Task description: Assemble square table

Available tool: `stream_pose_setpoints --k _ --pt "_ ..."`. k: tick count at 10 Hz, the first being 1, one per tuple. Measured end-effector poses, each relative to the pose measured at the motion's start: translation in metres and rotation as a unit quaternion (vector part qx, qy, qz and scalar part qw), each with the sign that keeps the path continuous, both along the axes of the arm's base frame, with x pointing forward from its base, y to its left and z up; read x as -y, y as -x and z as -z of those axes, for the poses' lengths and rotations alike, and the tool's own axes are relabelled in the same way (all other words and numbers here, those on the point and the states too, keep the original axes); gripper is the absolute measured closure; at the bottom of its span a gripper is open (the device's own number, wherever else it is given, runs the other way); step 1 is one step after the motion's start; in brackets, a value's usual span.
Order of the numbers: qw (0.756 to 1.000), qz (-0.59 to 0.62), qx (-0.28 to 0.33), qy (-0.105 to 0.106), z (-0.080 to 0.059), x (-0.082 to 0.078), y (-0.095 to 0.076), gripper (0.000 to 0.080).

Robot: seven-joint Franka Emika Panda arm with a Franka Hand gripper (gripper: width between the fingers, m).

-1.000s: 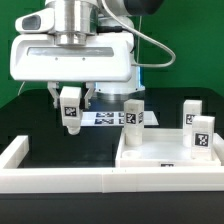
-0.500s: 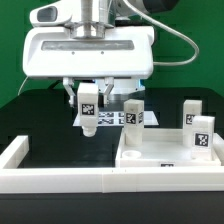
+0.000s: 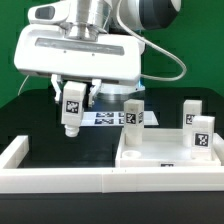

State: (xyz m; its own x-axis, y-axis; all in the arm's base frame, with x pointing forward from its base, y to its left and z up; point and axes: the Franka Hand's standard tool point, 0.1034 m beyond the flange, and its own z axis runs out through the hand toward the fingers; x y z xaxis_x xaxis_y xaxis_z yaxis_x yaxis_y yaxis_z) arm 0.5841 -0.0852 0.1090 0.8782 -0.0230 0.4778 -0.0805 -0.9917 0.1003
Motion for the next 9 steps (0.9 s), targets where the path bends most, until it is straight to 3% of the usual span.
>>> stream_pose_setpoints --k 5,9 --pt "0.999 -0.008 0.028 -0.019 -0.003 -0.030 -0.024 0.0512" --pt "0.999 -0.008 0.030 -0.022 -0.002 -0.030 -0.025 0.0512"
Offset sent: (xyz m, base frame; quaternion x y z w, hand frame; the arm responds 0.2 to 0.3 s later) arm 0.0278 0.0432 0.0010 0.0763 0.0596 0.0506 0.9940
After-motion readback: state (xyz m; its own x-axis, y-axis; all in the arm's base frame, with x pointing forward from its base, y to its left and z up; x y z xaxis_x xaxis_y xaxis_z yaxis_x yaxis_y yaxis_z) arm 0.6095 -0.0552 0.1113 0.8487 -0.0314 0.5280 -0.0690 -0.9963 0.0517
